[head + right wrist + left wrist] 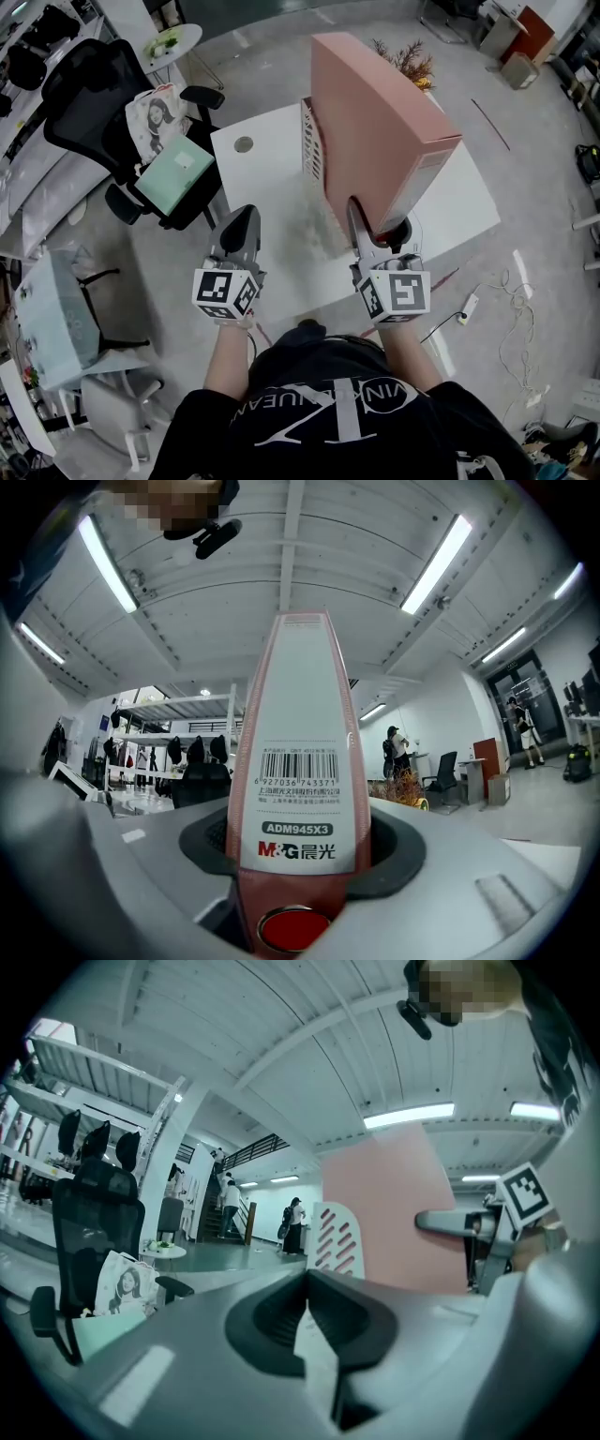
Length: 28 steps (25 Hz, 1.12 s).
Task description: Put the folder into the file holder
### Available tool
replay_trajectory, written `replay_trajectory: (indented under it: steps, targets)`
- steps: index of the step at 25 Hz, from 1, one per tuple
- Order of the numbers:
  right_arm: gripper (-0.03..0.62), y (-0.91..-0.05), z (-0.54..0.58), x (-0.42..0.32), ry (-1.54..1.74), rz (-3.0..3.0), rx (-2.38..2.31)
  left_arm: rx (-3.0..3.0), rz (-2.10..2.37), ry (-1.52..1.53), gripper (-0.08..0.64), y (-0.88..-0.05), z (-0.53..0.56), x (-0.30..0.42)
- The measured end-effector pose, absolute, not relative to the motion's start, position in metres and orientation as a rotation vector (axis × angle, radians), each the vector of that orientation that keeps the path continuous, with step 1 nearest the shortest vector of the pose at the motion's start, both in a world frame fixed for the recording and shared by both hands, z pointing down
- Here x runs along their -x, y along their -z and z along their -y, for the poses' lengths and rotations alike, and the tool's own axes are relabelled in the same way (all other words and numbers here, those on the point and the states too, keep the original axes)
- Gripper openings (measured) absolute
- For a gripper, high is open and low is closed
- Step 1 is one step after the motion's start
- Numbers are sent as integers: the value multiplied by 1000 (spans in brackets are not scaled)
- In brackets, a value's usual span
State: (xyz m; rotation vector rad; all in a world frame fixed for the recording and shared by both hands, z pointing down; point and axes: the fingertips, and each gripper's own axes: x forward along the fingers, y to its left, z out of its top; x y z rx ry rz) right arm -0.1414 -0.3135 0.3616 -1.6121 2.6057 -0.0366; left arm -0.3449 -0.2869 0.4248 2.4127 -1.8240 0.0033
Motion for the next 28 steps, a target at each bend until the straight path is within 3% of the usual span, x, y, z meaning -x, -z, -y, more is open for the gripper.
replay_trajectory:
  steps: [14, 28]
  targets:
    - [285, -382, 330, 152, -76, -2549, 1569, -2395, 1785, -27, 0, -443, 287, 350]
    - [327, -379, 345, 148, 81, -2714, 1529, -2405, 1743, -10, 0, -447, 290, 338]
